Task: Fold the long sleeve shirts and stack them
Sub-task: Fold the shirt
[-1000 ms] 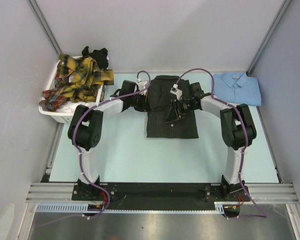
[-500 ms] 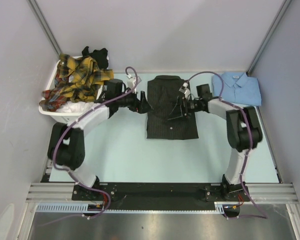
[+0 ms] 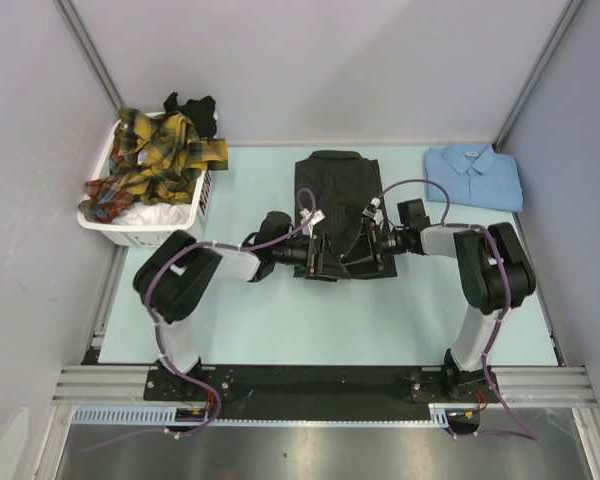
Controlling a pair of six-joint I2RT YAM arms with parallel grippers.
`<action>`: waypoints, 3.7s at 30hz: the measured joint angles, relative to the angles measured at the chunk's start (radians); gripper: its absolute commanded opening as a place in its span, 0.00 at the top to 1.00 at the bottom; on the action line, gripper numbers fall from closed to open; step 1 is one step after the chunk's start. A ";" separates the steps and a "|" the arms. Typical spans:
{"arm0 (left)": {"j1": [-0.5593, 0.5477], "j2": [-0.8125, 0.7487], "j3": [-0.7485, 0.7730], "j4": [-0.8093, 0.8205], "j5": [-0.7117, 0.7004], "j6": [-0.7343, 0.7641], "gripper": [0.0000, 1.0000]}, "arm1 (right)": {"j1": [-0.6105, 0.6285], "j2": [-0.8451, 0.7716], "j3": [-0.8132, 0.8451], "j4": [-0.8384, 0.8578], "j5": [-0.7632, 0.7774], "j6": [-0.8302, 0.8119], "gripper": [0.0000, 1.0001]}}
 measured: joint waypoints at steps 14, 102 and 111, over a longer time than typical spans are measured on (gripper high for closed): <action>0.154 0.247 0.043 0.217 0.142 -0.134 0.02 | -0.135 0.231 0.026 0.057 -0.130 -0.010 0.00; 0.314 0.185 0.384 -0.392 -0.038 0.405 0.21 | -0.082 0.484 0.397 0.555 0.174 0.555 0.47; 0.303 0.367 0.511 -0.362 -0.048 0.341 0.21 | -0.113 0.489 0.433 0.354 0.225 0.359 0.46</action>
